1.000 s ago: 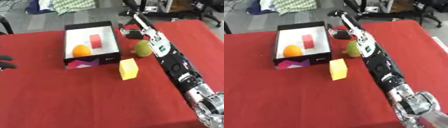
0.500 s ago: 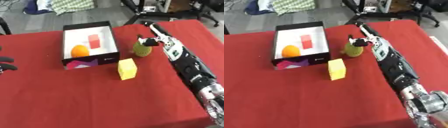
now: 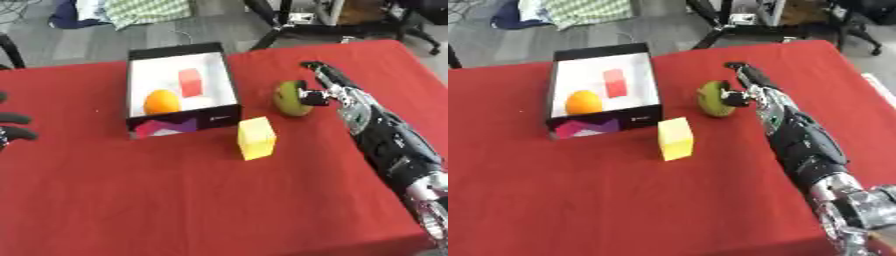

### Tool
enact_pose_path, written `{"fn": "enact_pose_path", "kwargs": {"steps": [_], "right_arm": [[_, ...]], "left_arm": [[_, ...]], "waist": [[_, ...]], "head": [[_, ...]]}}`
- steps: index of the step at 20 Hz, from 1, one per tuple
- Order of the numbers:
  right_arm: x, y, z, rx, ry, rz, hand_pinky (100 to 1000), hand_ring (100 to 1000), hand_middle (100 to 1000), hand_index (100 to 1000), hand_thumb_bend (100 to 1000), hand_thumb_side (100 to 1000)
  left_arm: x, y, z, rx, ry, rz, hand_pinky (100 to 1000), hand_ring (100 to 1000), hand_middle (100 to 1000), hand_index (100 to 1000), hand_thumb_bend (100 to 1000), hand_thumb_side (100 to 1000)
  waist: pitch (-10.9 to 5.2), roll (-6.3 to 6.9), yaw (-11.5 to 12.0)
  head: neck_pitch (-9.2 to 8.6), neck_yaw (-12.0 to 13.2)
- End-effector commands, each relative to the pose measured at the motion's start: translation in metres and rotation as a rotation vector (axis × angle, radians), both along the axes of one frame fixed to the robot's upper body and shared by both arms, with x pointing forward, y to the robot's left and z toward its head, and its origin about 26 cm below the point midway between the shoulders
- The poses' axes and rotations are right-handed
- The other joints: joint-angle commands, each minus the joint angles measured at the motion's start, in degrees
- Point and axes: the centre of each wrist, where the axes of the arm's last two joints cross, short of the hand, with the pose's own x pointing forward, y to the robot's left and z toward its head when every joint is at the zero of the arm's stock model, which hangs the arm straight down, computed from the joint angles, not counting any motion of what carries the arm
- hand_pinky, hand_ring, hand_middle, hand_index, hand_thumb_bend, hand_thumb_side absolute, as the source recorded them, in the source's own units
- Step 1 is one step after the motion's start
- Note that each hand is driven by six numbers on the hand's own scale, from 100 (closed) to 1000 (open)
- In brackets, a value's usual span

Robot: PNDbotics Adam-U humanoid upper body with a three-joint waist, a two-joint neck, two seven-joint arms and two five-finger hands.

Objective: Pick up objects on the table and place them in the box.

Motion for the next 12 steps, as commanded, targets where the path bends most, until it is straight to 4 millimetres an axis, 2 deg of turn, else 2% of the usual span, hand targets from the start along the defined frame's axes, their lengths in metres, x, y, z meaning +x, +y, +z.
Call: {"fn": "enact_pose_path", "kwargs": {"steps": [1, 2, 3, 4, 6, 12], "right_arm": [[-0.001, -0.007, 0.0, -0.055, 0.042, 0.016, 1000, 977, 921, 940, 100, 340], [-0.001, -0.006, -0.003, -0.068, 0.062, 0.033, 1000, 976, 925, 936, 100, 433], [-0.002, -0.006, -0.005, -0.079, 0.082, 0.052, 1000, 976, 925, 936, 100, 444], [-0.002, -0.006, -0.007, -0.09, 0.103, 0.074, 1000, 977, 924, 925, 100, 514], [-0.003, -0.006, -0.011, -0.107, 0.142, 0.119, 1000, 980, 925, 920, 100, 578], [-0.004, -0.009, -0.008, -0.09, 0.187, 0.244, 1000, 996, 936, 920, 100, 693]], "left_arm": [[0.0, 0.003, 0.007, 0.015, -0.022, 0.002, 747, 503, 553, 892, 130, 947], [0.0, 0.003, 0.007, 0.015, -0.022, 0.003, 747, 503, 553, 892, 131, 947], [0.0, 0.003, 0.007, 0.015, -0.021, 0.003, 747, 503, 553, 892, 131, 947], [0.0, 0.003, 0.007, 0.016, -0.02, 0.003, 747, 503, 554, 893, 131, 949], [0.0, 0.004, 0.006, 0.017, -0.018, 0.002, 748, 504, 554, 893, 130, 949], [0.0, 0.005, 0.006, 0.02, -0.015, 0.007, 748, 504, 554, 893, 128, 951]], "waist": [[-1.34, -0.6, -0.1], [-1.34, -0.6, -0.1], [-1.34, -0.6, -0.1], [-1.35, -0.6, -0.1], [-1.38, -0.63, -0.1], [-1.48, -0.78, -0.3]], "head": [[-0.1, 0.2], [-0.1, 0.2], [-0.1, 0.2], [-0.1, 0.2], [-0.1, 0.3], [-0.1, 0.6]]}}
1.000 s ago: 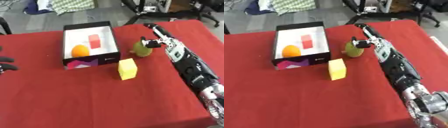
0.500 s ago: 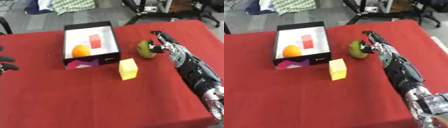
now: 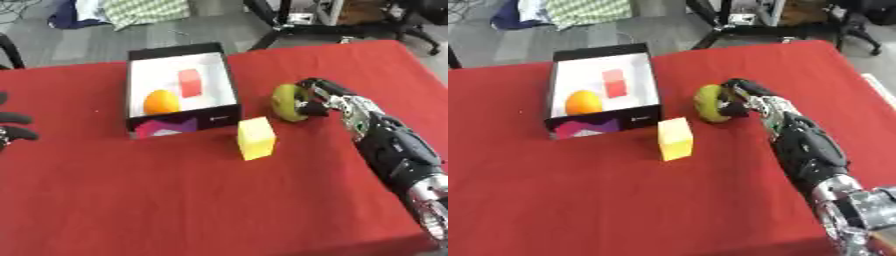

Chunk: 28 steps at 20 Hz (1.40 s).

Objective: Pick up objects on the table and place them in the box.

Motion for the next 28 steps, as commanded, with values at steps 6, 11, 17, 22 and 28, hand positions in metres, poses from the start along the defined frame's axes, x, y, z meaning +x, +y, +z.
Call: {"fn": "enact_pose_path", "kwargs": {"steps": [6, 11, 17, 22, 28], "right_arm": [[0.001, -0.014, 0.025, 0.029, 0.002, 0.157, 1000, 1000, 948, 934, 100, 804], [0.0, -0.02, 0.03, -0.007, 0.041, 0.258, 1000, 1000, 925, 745, 100, 460], [0.003, -0.024, 0.054, 0.032, -0.028, 0.28, 1000, 885, 793, 362, 100, 206], [0.004, -0.021, 0.063, 0.039, -0.075, 0.299, 1000, 861, 769, 353, 100, 205], [0.006, -0.016, 0.076, 0.083, -0.179, 0.314, 1000, 856, 761, 357, 100, 198]], "left_arm": [[0.0, 0.005, 0.006, 0.016, -0.019, 0.008, 749, 505, 555, 894, 126, 952], [0.0, 0.005, 0.006, 0.016, -0.02, 0.01, 750, 505, 555, 894, 125, 952], [-0.001, 0.005, 0.006, 0.014, -0.02, 0.012, 750, 505, 556, 894, 124, 952], [-0.001, 0.005, 0.006, 0.012, -0.02, 0.011, 751, 504, 556, 894, 124, 952], [-0.001, 0.005, 0.006, 0.011, -0.02, 0.01, 751, 505, 556, 894, 123, 953]], "waist": [[-1.59, -0.88, -0.4], [-1.65, -0.89, -0.6], [-1.64, -0.84, -0.7], [-1.66, -0.86, -0.7], [-1.72, -0.87, -0.7]], "head": [[-0.1, 0.4], [-0.1, 0.5], [-0.1, 0.5], [-0.1, 0.5], [-0.1, 0.3]]}}
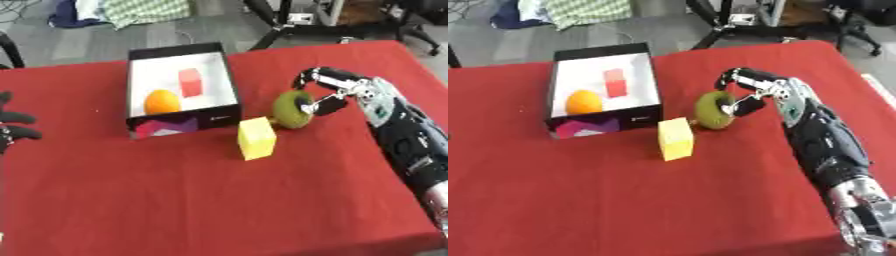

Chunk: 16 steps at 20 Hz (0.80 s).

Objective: Pick up objects on the table and place them in the box.

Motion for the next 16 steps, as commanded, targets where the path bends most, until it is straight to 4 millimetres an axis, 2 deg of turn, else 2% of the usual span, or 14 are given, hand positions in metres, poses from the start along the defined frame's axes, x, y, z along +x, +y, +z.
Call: {"fn": "enact_pose_path", "kwargs": {"steps": [1, 2, 3, 4, 5, 16], "right_arm": [[0.004, -0.005, 0.028, 0.028, -0.108, 0.0, 1000, 857, 761, 358, 100, 198], [0.005, -0.003, 0.032, 0.047, -0.133, 0.0, 999, 857, 761, 358, 100, 198], [0.005, -0.002, 0.036, 0.065, -0.157, 0.001, 1000, 860, 763, 359, 100, 254], [0.006, 0.001, 0.04, 0.08, -0.179, 0.003, 1000, 861, 765, 359, 100, 272], [0.007, 0.004, 0.043, 0.092, -0.197, 0.007, 1000, 861, 765, 359, 100, 200], [0.019, 0.038, 0.071, 0.208, -0.358, 0.033, 995, 862, 763, 360, 100, 229]], "left_arm": [[0.0, 0.003, 0.007, 0.011, -0.022, 0.003, 751, 505, 556, 894, 123, 953], [0.0, 0.003, 0.007, 0.011, -0.022, 0.002, 751, 505, 556, 894, 123, 953], [0.0, 0.003, 0.007, 0.011, -0.022, 0.002, 751, 505, 556, 894, 121, 954], [0.0, 0.003, 0.006, 0.011, -0.021, 0.002, 751, 505, 556, 894, 122, 954], [0.0, 0.003, 0.006, 0.01, -0.021, 0.002, 751, 506, 556, 894, 122, 954], [0.001, 0.001, 0.008, 0.008, -0.025, -0.008, 751, 505, 556, 894, 122, 954]], "waist": [[-1.72, -0.68, 0.0], [-1.71, -0.68, 0.0], [-1.7, -0.69, 0.0], [-1.7, -0.69, 0.1], [-1.69, -0.7, 0.1], [-1.54, -0.66, 0.8]], "head": [[-0.1, -0.2], [-0.1, -0.2], [-0.1, -0.2], [-0.1, -0.3], [-0.1, -0.4], [-0.1, -1.4]]}}
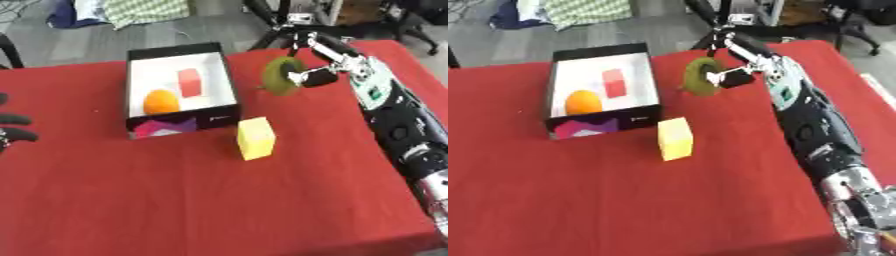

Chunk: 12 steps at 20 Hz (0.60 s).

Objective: Pick up objects on the table and place them in the box.

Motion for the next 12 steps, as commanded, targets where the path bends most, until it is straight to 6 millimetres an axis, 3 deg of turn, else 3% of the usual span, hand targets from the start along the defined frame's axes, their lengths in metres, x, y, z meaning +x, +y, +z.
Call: {"fn": "enact_pose_path", "kwargs": {"steps": [1, 6, 12], "right_arm": [[0.006, 0.011, 0.028, 0.034, -0.097, 0.005, 998, 863, 763, 360, 100, 239], [0.013, 0.036, 0.034, 0.101, -0.147, 0.004, 996, 862, 760, 361, 100, 262], [0.017, 0.065, 0.02, 0.141, -0.149, -0.011, 1000, 864, 757, 368, 100, 288]], "left_arm": [[0.001, 0.001, 0.008, 0.009, -0.026, -0.009, 751, 505, 556, 894, 121, 954], [0.002, -0.002, 0.01, 0.009, -0.03, -0.023, 751, 505, 556, 894, 120, 955], [0.005, -0.009, 0.015, 0.003, -0.047, -0.055, 752, 505, 556, 894, 118, 954]], "waist": [[-1.49, -0.64, 0.2], [-1.08, -0.46, 1.1], [-0.16, 0.17, 3.5]], "head": [[-0.1, -0.6], [-0.11, -1.9], [-1.69, -4.9]]}}
